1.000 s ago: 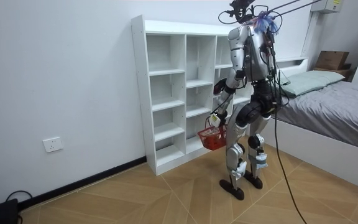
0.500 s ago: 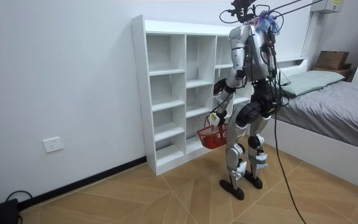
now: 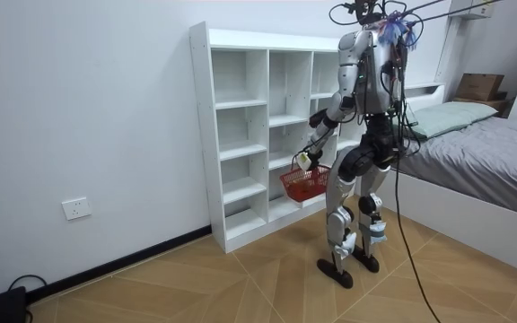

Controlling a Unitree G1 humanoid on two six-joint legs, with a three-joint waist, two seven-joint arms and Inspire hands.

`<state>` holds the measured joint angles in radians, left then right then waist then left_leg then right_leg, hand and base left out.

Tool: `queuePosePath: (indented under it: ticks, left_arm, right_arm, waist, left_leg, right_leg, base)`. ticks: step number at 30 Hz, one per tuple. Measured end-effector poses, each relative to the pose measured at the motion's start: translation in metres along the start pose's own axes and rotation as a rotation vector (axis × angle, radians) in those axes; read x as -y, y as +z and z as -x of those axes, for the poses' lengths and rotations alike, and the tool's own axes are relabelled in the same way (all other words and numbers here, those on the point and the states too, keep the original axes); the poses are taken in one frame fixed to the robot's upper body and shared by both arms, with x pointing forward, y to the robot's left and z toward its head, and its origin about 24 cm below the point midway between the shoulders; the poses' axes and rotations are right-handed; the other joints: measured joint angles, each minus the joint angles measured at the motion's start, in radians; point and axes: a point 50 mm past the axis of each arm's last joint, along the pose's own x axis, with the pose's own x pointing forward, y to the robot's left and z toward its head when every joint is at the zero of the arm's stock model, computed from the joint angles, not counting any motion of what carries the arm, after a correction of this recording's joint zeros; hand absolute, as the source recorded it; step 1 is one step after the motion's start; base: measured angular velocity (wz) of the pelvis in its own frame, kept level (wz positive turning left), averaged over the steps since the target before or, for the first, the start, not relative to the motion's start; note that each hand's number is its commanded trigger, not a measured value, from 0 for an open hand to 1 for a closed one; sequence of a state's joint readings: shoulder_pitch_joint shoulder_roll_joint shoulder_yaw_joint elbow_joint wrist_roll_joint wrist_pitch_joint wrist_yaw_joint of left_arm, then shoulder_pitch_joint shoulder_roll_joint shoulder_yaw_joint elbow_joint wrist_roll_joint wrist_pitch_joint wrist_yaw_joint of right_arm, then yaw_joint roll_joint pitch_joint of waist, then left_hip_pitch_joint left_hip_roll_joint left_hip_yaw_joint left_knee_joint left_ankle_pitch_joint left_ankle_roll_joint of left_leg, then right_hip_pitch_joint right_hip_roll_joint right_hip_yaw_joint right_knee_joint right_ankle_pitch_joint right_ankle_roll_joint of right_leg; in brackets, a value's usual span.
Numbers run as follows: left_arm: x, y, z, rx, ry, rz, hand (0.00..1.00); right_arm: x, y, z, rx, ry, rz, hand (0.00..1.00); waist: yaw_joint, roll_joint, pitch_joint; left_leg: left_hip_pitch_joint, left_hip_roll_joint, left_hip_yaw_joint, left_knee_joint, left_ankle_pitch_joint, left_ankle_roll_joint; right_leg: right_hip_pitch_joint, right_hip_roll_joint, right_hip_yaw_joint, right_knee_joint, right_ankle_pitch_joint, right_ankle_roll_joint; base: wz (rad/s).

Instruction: Collect fruits from the closet

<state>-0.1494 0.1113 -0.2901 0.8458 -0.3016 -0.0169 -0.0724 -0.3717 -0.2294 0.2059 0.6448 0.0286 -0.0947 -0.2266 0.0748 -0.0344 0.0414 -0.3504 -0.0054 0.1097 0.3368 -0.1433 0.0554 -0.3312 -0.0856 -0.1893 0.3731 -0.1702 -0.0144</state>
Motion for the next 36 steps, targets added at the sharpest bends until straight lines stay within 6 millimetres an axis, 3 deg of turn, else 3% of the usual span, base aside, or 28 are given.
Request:
queuePosePath:
  ticks: [8, 14, 18, 26, 31, 36]
  left_arm:
    - [-0.002, -0.009, 0.008, 0.015, -0.005, 0.008, 1.0]
    - [-0.003, -0.004, 0.009, 0.043, -0.007, 0.002, 1.0]
    - [0.001, 0.0, 0.008, 0.063, -0.033, 0.003, 1.0]
    - [0.009, 0.012, 0.012, 0.137, -0.081, 0.006, 1.0]
    - [0.012, 0.017, 0.014, 0.179, -0.101, 0.007, 1.0]
    - [0.015, 0.015, 0.014, 0.174, -0.114, -0.002, 1.0]
  right_arm:
    - [-0.017, -0.045, 0.031, -0.141, 0.149, -0.026, 1.0]
    - [-0.023, -0.059, 0.054, -0.163, 0.215, -0.032, 1.0]
    - [-0.028, -0.047, 0.059, -0.099, 0.25, -0.063, 1.0]
    - [-0.039, -0.043, 0.068, -0.074, 0.311, -0.104, 1.0]
    - [-0.04, -0.038, 0.067, -0.053, 0.323, -0.11, 1.0]
    - [-0.044, -0.037, 0.067, -0.047, 0.315, -0.106, 1.0]
  waist:
    - [-0.015, -0.003, -0.0274]
    - [-0.026, -0.007, -0.0345]
    - [-0.04, -0.008, -0.0354]
    - [-0.05, -0.006, -0.0352]
    - [-0.052, 0.006, -0.0279]
    - [-0.055, 0.008, -0.0261]
  left_leg:
    - [0.114, 0.0, 0.0, -0.046, 0.0, -0.001]
    - [0.201, 0.004, 0.008, -0.081, -0.002, -0.006]
    - [0.234, 0.004, 0.019, -0.101, -0.002, -0.006]
    - [0.295, 0.007, 0.025, -0.136, -0.006, -0.012]
    - [0.315, 0.008, 0.025, -0.148, -0.008, -0.015]
    - [0.31, 0.008, 0.024, -0.147, -0.009, -0.016]
  right_leg:
    - [0.113, 0.006, 0.0, -0.054, 0.001, 0.002]
    - [0.21, 0.018, 0.002, -0.116, 0.015, 0.007]
    - [0.236, 0.022, 0.016, -0.131, 0.019, 0.009]
    - [0.297, 0.035, 0.023, -0.171, 0.027, 0.011]
    - [0.313, 0.037, 0.023, -0.175, 0.027, 0.012]
    - [0.311, 0.037, 0.021, -0.178, 0.026, 0.012]
  base:
    - [0.0]
    - [-0.03]
    - [-0.09]
    - [-0.04]
    - [-0.01]
    - [0.0]
